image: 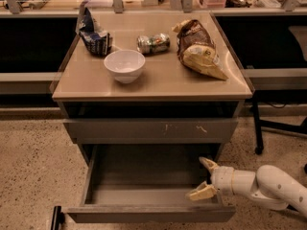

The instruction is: Open middle drawer

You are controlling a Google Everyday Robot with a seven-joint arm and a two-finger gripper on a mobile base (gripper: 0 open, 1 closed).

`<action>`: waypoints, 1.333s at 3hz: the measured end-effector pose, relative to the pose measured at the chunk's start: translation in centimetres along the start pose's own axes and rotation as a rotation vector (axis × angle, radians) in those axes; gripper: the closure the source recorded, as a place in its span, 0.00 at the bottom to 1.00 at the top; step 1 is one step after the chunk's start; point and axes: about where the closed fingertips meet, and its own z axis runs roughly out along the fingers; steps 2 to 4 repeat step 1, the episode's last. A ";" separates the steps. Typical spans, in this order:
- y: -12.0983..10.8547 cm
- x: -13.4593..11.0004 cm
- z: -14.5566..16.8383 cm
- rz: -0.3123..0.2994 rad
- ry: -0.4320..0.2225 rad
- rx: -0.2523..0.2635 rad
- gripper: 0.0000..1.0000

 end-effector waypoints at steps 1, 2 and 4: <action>0.0 0.0 0.0 0.000 0.000 0.000 0.00; 0.0 0.0 0.0 0.000 0.000 0.000 0.00; 0.0 0.0 0.0 0.000 0.000 0.000 0.00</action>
Offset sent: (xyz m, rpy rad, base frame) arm 0.0000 0.0000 0.0000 0.0000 0.0000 0.0000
